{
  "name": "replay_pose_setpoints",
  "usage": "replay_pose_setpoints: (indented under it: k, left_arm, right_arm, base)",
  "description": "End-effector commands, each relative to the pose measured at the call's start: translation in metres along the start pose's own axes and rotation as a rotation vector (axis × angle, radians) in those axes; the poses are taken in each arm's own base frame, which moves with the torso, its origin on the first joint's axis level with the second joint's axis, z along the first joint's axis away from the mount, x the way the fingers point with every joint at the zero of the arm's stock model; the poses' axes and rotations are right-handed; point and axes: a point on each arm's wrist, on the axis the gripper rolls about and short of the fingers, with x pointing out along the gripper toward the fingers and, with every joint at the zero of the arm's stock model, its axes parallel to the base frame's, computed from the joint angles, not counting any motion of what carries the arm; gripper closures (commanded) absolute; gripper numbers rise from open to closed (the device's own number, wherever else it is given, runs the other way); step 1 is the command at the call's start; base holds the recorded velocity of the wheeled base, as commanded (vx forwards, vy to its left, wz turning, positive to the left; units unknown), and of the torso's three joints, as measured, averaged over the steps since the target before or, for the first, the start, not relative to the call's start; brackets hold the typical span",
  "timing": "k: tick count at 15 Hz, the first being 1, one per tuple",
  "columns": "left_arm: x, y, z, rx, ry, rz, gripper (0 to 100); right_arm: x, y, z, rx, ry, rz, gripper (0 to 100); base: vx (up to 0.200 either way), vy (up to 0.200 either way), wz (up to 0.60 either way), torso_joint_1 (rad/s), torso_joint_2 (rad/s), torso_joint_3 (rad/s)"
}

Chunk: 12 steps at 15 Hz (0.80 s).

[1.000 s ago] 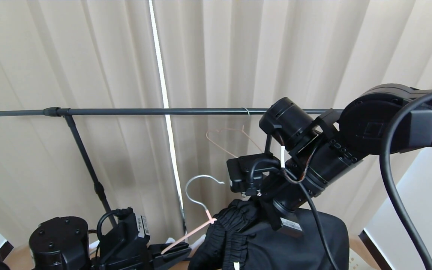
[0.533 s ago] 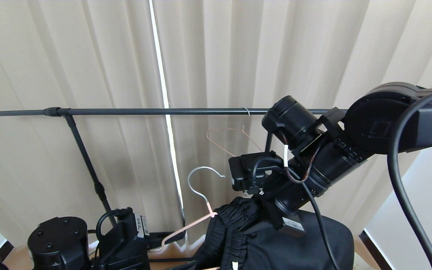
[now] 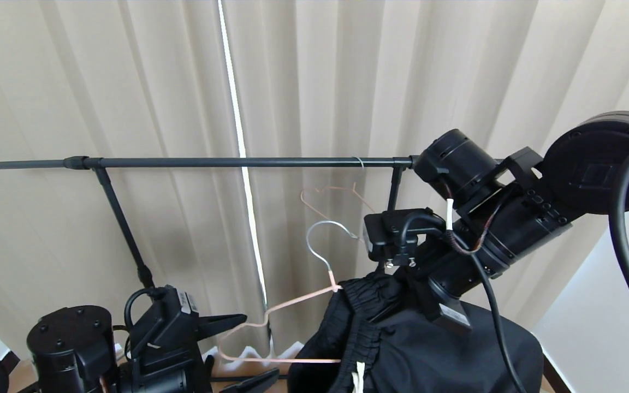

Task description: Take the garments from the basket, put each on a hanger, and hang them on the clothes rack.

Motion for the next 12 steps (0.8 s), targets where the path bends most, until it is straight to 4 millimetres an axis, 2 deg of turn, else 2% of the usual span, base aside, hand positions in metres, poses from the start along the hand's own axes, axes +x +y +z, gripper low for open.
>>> replay_pose_setpoints:
  k: [1, 3, 5, 6, 7, 12]
  left_arm:
    - [-0.006, 0.005, 0.005, -0.015, -0.027, 0.032, 0]
    - [-0.002, 0.003, 0.0, -0.152, -0.005, 0.015, 0]
    - [0.006, 0.003, -0.007, -0.235, 0.03, 0.005, 0]
    - [0.021, 0.005, -0.019, -0.309, 0.087, -0.01, 0]
    - [0.027, 0.004, -0.022, -0.331, 0.105, -0.016, 0]
    - [0.039, 0.004, -0.028, -0.423, 0.13, -0.019, 0]
  right_arm:
    - [-0.007, -0.002, -0.009, 0.028, -0.001, -0.018, 100]
    - [-0.004, -0.01, -0.025, 0.03, -0.059, -0.107, 100]
    - [-0.001, -0.01, -0.034, 0.015, -0.094, -0.155, 100]
    - [0.005, -0.005, -0.048, 0.001, -0.124, -0.204, 100]
    - [0.002, 0.0, -0.057, -0.006, -0.152, -0.24, 100]
    - [-0.005, 0.0, -0.061, -0.041, -0.212, -0.328, 100]
  base:
    - [0.0, 0.0, 0.0, 0.0, 0.0, 0.0]
    - [0.0, 0.0, 0.0, 0.0, 0.0, 0.0]
    - [0.0, 0.0, 0.0, 0.0, 0.0, 0.0]
    - [0.0, 0.0, 0.0, 0.0, 0.0, 0.0]
    - [0.0, 0.0, 0.0, 0.0, 0.0, 0.0]
    - [0.0, 0.0, 0.0, 0.0, 0.0, 0.0]
